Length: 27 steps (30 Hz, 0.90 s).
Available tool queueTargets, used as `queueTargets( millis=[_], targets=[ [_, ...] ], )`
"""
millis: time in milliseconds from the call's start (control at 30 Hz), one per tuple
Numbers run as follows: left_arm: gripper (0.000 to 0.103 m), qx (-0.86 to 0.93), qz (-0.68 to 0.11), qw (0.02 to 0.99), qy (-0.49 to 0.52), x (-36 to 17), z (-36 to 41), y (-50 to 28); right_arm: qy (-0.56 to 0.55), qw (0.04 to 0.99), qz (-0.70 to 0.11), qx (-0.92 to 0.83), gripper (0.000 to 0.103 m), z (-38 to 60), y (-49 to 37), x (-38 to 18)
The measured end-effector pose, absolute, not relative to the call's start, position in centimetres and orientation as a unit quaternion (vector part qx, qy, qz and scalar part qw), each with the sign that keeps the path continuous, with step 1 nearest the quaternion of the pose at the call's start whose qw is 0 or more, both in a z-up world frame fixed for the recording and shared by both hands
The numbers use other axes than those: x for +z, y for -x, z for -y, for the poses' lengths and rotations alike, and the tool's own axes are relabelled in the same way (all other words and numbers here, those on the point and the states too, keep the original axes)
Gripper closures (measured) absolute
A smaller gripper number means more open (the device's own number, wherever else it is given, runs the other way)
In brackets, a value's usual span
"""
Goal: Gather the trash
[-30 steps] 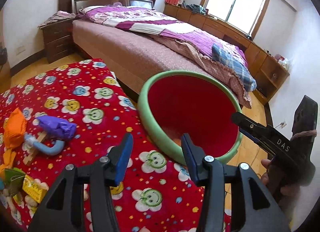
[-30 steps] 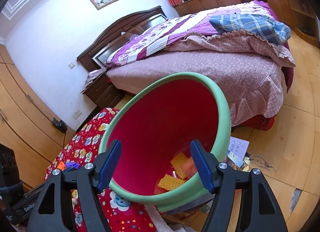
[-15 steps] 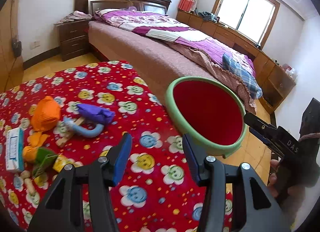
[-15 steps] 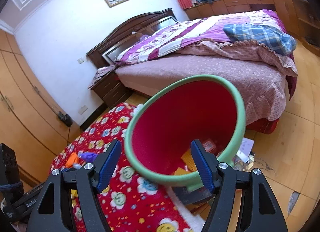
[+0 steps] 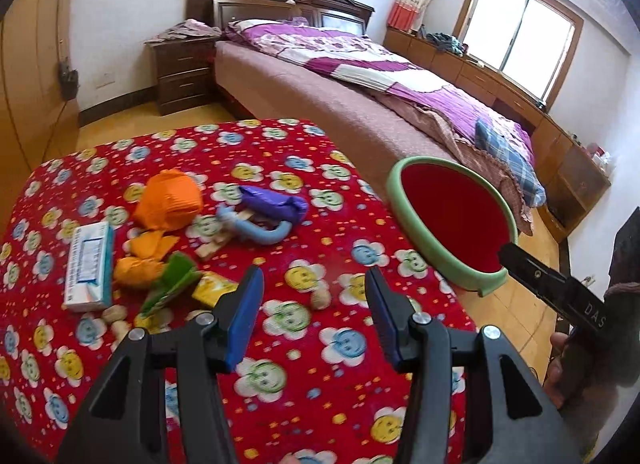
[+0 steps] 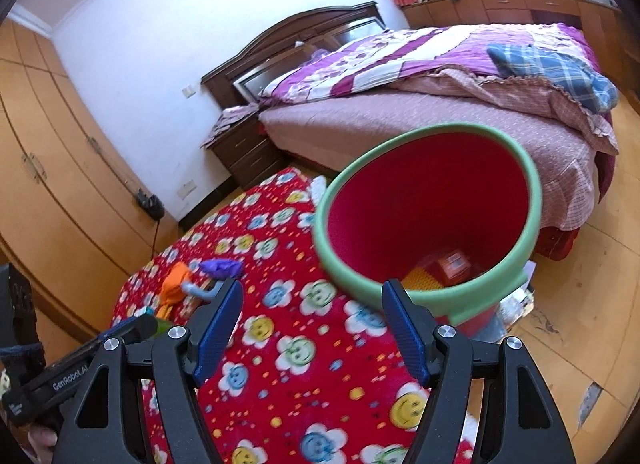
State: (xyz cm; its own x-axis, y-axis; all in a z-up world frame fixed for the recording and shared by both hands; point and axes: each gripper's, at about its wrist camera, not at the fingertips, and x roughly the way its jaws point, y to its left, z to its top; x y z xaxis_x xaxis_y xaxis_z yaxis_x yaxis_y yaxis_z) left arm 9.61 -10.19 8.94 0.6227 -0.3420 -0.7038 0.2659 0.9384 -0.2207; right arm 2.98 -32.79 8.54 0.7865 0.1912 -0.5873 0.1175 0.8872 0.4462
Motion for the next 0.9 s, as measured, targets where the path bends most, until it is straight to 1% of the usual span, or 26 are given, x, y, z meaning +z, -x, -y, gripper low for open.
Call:
queueTargets(
  millis=[400,633,900],
  targets=[
    [0.05,-0.112,-0.405,0.905,0.066,8.2,4.2,-9.4,-0.201,0.913,-0.348,0.064,0.03,27.6,-3.0,7.4],
    [0.05,-0.07,-0.411,0.906,0.072,7.4,0.4,-10.1,-0.195,0.909,-0.362,0.067,0.03,26.5,-3.4,6.5],
    [0.05,-0.012,-0.429,0.9,0.079,5.4,-3.8,-12.7,-0.193,0.907,-0.37,0.063,0.03,26.4,-3.7,5.9]
  ],
)
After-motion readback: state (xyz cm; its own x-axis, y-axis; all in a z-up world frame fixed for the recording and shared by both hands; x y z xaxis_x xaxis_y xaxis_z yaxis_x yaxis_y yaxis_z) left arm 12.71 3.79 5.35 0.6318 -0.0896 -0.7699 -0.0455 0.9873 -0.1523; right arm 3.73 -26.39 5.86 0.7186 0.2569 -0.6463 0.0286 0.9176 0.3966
